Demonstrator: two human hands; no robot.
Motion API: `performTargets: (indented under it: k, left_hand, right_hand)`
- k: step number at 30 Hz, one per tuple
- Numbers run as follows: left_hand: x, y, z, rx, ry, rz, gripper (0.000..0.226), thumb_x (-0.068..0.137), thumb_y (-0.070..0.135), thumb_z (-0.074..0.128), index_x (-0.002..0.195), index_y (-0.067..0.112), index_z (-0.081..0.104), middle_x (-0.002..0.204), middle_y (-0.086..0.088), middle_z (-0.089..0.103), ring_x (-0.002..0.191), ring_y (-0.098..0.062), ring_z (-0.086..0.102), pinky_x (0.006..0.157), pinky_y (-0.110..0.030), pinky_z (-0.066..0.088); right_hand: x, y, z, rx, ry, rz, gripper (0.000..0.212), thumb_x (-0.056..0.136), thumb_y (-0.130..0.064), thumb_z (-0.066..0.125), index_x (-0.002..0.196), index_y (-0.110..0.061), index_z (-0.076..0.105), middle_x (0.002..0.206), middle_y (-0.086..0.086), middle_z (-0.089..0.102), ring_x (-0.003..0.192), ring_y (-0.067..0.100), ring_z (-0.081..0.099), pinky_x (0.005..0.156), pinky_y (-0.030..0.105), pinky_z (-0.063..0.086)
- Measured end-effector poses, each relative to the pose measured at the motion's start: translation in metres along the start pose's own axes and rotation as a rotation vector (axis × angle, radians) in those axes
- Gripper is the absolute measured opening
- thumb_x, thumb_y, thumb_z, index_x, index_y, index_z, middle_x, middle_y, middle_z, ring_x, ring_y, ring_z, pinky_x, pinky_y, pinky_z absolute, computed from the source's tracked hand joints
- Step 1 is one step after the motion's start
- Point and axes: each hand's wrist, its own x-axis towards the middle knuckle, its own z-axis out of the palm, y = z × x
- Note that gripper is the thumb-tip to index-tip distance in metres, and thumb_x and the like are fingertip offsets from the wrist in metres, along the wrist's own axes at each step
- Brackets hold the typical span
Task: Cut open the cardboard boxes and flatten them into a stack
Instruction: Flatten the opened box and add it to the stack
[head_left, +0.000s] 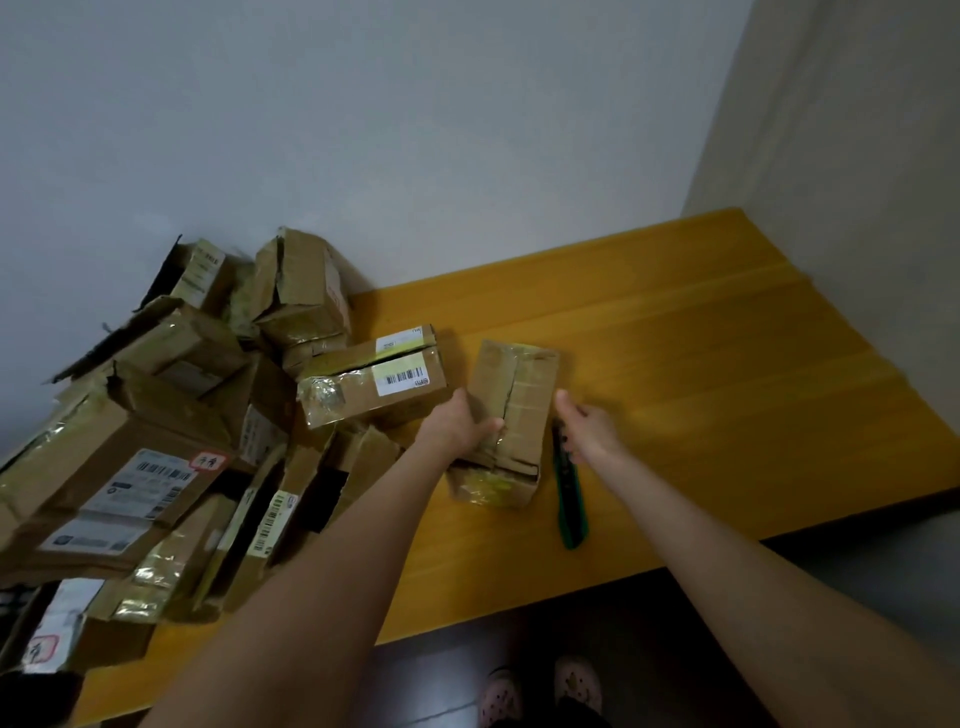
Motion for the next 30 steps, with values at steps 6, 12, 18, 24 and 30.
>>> performTargets:
  k: [6,12,18,24,30]
  left_hand:
    - [-0.01,0.006,0.006,0.138,0.068,0.043,0.065,0.086,0.048,0.066,0.132,0.013,0.038,0.124,-0.011,0.059,0.109,-0.031,0.061,0.086,-0.042,0.054]
    - [-0.014,-0.007,0.011,0.161,0.14,0.066,0.056,0.089,0.039,0.065,0.132,0.015,0.039,0.118,-0.008,0.062,0.105,-0.027,0.063,0.084,-0.04,0.056]
    - [-0.016,0.004,0.014,0.311,0.269,0.084,0.108,0.08,0.055,0.069,0.153,0.018,-0.002,0.144,-0.014,0.038,0.107,-0.03,0.061,0.063,-0.035,0.047]
    - [-0.015,0.026,0.019,0.559,0.319,0.036,0.114,0.08,0.047,0.073,0.152,0.004,-0.003,0.146,-0.017,0.03,0.121,-0.029,0.048,0.064,-0.031,0.043]
    - [-0.019,0.028,-0.002,0.459,0.378,0.058,0.036,0.097,0.027,0.048,0.125,0.005,0.051,0.101,-0.009,0.061,0.084,-0.023,0.062,0.057,-0.03,0.045]
  right_hand:
    - [-0.007,-0.01,0.022,-0.138,-0.108,0.045,0.038,0.085,-0.039,0.068,0.109,-0.011,0.057,0.104,0.007,0.062,0.095,0.028,0.062,0.071,0.036,0.055]
    - [-0.001,0.001,0.022,-0.295,0.093,0.016,0.021,0.089,-0.014,0.061,0.072,-0.012,0.051,0.077,0.007,0.059,0.07,0.025,0.063,0.071,0.044,0.059]
    - [-0.005,0.002,0.026,-0.325,0.103,-0.015,0.022,0.089,-0.012,0.061,0.069,-0.011,0.051,0.071,0.007,0.058,0.07,0.028,0.065,0.069,0.044,0.059]
    - [-0.013,0.0,0.031,-0.422,0.16,-0.079,0.037,0.09,-0.022,0.064,0.059,-0.014,0.044,0.059,-0.001,0.048,0.051,0.016,0.048,0.054,0.028,0.043]
    - [-0.013,0.006,0.03,-0.406,0.141,-0.105,0.034,0.091,-0.026,0.063,0.064,-0.018,0.044,0.065,-0.003,0.05,0.055,0.011,0.048,0.046,0.025,0.037]
